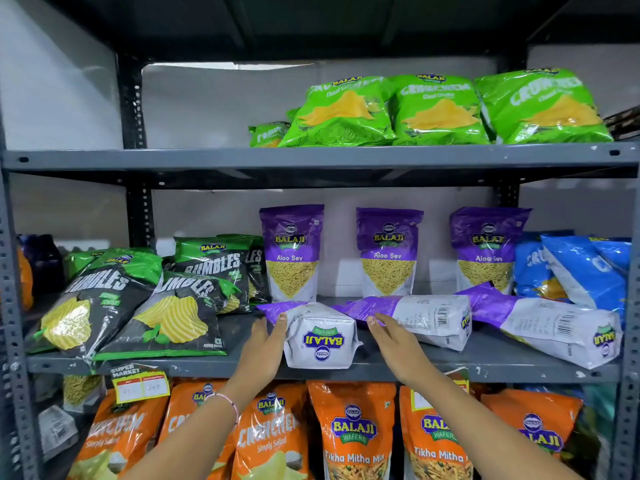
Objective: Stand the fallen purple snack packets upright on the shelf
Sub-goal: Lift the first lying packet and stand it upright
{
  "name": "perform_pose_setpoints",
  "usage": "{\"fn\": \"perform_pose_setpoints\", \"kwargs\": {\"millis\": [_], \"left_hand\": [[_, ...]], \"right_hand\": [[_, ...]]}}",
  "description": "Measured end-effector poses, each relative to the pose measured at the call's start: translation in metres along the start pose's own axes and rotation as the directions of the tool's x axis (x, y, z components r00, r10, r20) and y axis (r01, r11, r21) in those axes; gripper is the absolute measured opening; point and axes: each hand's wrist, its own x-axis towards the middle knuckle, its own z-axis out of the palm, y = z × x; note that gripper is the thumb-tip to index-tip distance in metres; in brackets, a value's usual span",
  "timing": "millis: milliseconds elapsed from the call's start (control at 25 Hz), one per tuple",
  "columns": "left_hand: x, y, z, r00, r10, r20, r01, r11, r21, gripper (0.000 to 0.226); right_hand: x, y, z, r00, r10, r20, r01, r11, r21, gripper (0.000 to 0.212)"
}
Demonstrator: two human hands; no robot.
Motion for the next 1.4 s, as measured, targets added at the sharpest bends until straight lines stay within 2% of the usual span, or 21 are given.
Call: {"fn": "perform_pose_setpoints", "kwargs": {"millis": [80,160,200,240,320,400,440,600,720,880,960,1000,1040,1120,1160,1200,1280,1320,1400], "left_hand": [[0.01,0.005,0.001,0.985,-0.173,0.016,0.173,0.984,-0.034,0.067],[0.024,0.011,0.002,0.953,-0.282,0.108,0.298,0.936,-0.189,0.079],[0.027,0.015,0.001,0.944,-0.294,0.148,0.323,0.914,-0.244,0.071],[0.025,0.021,0.002,0.942,-0.284,0.179,0.324,0.907,-0.269,0.054],[0.028,0.023,0.006,0.959,-0.229,0.169,0.273,0.91,-0.313,0.028],[0.027,0.021,0.009,0.976,-0.156,0.151,0.202,0.907,-0.369,0.012],[0.029,0.019,0.009,0.987,-0.092,0.132,0.139,0.902,-0.408,0.011],[0.041,0.016,0.005,0.989,0.085,0.122,-0.004,0.837,-0.548,0.053],[0.064,0.008,-0.004,0.962,0.25,0.111,-0.165,0.852,-0.497,0.091],[0.088,-0.004,-0.001,0.904,0.405,0.141,-0.342,0.879,-0.332,0.107],[0.097,-0.01,0.009,0.902,0.425,0.081,-0.39,0.88,-0.272,0.111],[0.103,-0.015,0.014,0.906,0.421,0.045,-0.391,0.871,-0.297,0.111],[0.109,-0.02,0.018,0.924,0.382,0.005,-0.356,0.866,-0.35,0.109],[0.116,-0.025,0.02,0.991,0.13,-0.013,-0.117,0.839,-0.532,0.092],[0.118,-0.027,0.02,1.0,0.013,0.017,0.0,0.799,-0.602,0.075],[0.121,-0.029,0.02,0.998,-0.057,0.042,0.071,0.786,-0.615,0.055],[0.118,-0.028,0.021,0.996,-0.078,0.031,0.082,0.823,-0.562,0.029],[0.116,-0.028,0.022,0.998,-0.068,0.013,0.064,0.827,-0.558,0.032],[0.112,-0.028,0.024,1.0,-0.025,0.003,0.022,0.839,-0.544,0.064]], "right_hand": [[0.014,-0.004,0.007,0.99,0.136,0.035,-0.14,0.981,0.135,0.056],[0.027,-0.011,0.011,0.963,0.211,0.167,-0.24,0.954,0.18,0.068],[0.033,-0.016,0.015,0.946,0.213,0.244,-0.259,0.95,0.176,0.068],[0.035,-0.024,0.018,0.926,0.219,0.309,-0.272,0.952,0.142,0.065],[0.035,-0.035,0.021,0.918,0.184,0.351,-0.252,0.954,0.161,0.054],[0.035,-0.028,0.024,0.929,0.127,0.347,-0.232,0.931,0.28,0.042],[0.036,-0.026,0.026,0.943,0.101,0.318,-0.212,0.917,0.339,0.038],[0.039,-0.021,0.034,0.98,0.029,0.195,-0.126,0.853,0.507,0.044],[0.06,-0.017,0.045,0.986,-0.077,0.147,-0.01,0.856,0.516,0.071],[0.088,-0.008,0.072,0.966,-0.247,0.078,0.198,0.899,0.391,0.124],[0.099,-0.007,0.086,0.965,-0.26,0.041,0.227,0.901,0.371,0.137],[0.105,-0.004,0.091,0.964,-0.267,0.021,0.24,0.896,0.373,0.139],[0.108,-0.002,0.095,0.965,-0.263,0.005,0.243,0.895,0.374,0.138],[0.113,0.004,0.1,0.972,-0.236,-0.006,0.222,0.904,0.366,0.124],[0.114,0.007,0.1,0.977,-0.211,0.008,0.193,0.908,0.371,0.111],[0.116,0.01,0.1,0.985,-0.169,0.021,0.148,0.911,0.384,0.098],[0.117,0.012,0.1,0.994,-0.1,0.046,0.073,0.912,0.404,0.078],[0.118,0.012,0.1,0.995,-0.082,0.053,0.052,0.908,0.416,0.074],[0.119,0.011,0.1,0.996,-0.057,0.064,0.024,0.902,0.431,0.074]]}}
